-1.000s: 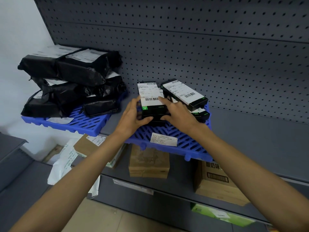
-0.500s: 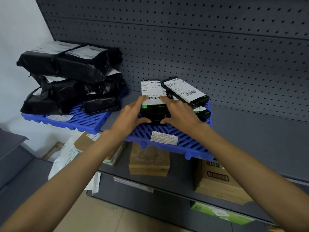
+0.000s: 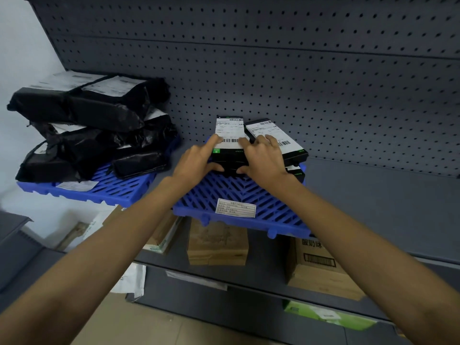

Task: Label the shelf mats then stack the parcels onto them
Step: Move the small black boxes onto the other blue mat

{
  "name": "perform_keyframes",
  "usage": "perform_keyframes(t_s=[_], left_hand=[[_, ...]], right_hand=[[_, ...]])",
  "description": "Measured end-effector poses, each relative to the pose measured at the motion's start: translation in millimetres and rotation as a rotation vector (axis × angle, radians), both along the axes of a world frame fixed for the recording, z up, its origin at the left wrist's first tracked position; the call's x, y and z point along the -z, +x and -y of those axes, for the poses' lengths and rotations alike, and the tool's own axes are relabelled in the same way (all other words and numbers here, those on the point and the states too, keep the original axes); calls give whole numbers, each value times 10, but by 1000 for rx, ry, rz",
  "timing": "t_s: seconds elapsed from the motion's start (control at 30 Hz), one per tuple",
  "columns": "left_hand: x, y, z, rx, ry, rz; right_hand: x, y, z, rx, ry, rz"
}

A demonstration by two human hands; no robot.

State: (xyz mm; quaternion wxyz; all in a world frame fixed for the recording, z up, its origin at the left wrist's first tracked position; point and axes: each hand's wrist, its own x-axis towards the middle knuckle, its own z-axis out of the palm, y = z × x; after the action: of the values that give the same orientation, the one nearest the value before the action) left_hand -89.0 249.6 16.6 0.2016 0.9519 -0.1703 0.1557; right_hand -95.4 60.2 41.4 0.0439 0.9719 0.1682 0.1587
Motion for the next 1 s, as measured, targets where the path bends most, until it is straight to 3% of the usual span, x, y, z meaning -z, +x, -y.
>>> perform_keyframes(t_s=[0.23,0.5,0.83,1.0], left_hand=[[-15,25,-105,33,-15,-59],[-145,66,-263,134,173,-120],[-150,50,-114,76,227,-105],[-257,40,-38,76,306,-155]], right_hand=[[1,-70,27,4,15,25],[-37,-103,68,20,12,46],[-79,-110,37,67,10,29],[-96,-80,196,-26,35,13]])
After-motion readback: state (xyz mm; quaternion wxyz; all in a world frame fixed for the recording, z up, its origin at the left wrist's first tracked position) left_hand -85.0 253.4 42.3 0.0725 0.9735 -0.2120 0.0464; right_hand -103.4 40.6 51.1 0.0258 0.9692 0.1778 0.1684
